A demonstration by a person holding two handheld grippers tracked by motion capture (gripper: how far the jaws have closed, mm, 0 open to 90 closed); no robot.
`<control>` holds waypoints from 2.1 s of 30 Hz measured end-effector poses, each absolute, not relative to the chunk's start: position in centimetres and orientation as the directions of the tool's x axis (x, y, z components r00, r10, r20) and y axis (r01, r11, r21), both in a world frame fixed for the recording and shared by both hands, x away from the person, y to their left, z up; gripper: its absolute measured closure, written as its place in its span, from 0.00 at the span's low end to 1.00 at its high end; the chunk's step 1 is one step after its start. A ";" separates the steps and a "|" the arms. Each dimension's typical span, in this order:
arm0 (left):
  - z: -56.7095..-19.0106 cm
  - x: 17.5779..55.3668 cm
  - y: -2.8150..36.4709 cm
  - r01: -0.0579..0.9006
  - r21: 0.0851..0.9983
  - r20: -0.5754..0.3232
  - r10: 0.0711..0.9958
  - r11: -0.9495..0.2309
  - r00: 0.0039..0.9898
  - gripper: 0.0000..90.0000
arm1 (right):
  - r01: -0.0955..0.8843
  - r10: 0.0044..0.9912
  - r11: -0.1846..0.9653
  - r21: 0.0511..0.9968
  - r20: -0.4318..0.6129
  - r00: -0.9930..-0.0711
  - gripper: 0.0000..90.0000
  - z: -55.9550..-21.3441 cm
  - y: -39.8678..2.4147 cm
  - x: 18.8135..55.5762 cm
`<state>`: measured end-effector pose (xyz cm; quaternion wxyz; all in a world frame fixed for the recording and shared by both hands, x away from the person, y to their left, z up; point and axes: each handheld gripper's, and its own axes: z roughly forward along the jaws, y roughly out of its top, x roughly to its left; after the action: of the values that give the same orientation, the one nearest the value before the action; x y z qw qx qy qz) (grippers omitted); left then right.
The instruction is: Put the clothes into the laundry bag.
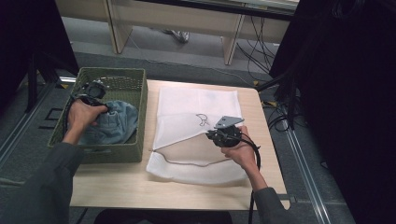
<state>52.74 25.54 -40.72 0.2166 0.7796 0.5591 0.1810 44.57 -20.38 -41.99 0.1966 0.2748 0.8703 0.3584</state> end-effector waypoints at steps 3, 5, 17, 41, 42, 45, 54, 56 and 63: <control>-41.0 52.4 25.5 0.785 0.558 -0.006 0.945 -0.268 0.327 0.52 | 0.336 0.619 0.592 0.732 -0.145 -0.772 0.94 -42.0 -20.4 44.7; -40.7 52.1 25.3 0.780 0.569 -0.026 0.943 -0.260 0.333 0.38 | 0.325 0.610 0.598 0.732 -0.153 -0.777 0.94 -42.1 -20.4 44.8; -39.0 47.7 24.2 0.769 0.537 -0.064 0.892 -0.348 0.448 0.17 | 0.332 0.611 0.601 0.728 -0.150 -0.777 0.94 -42.2 -20.3 44.6; -40.4 52.0 24.3 0.830 0.482 -0.043 0.938 -0.281 0.343 0.19 | 0.330 0.603 0.608 0.722 -0.149 -0.784 0.93 -42.3 -20.2 44.8; -40.1 51.6 24.2 0.828 0.490 -0.058 0.937 -0.273 0.344 0.18 | 0.331 0.603 0.607 0.722 -0.147 -0.784 0.93 -42.3 -20.2 44.8; -39.8 50.1 23.9 0.836 0.471 -0.076 0.931 -0.282 0.357 0.16 | 0.328 0.599 0.614 0.718 -0.153 -0.786 0.93 -42.3 -20.1 44.7; -42.9 50.8 22.5 0.869 0.406 -0.032 0.946 -0.282 0.322 0.01 | 0.333 0.608 0.606 0.722 -0.150 -0.780 0.93 -42.4 -19.9 44.7; -43.5 51.5 21.8 0.872 0.390 0.034 0.951 -0.295 0.307 0.00 | 0.321 0.590 0.622 0.714 -0.158 -0.792 0.93 -42.4 -20.0 44.9; -45.7 53.9 22.7 0.908 0.310 0.110 0.959 -0.281 0.260 0.00 | 0.325 0.593 0.620 0.714 -0.156 -0.790 0.93 -42.3 -20.0 44.7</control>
<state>53.88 22.66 -45.73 0.0924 0.7882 0.5924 0.1390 44.72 -20.00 -42.28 0.1922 0.2609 0.8793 0.3490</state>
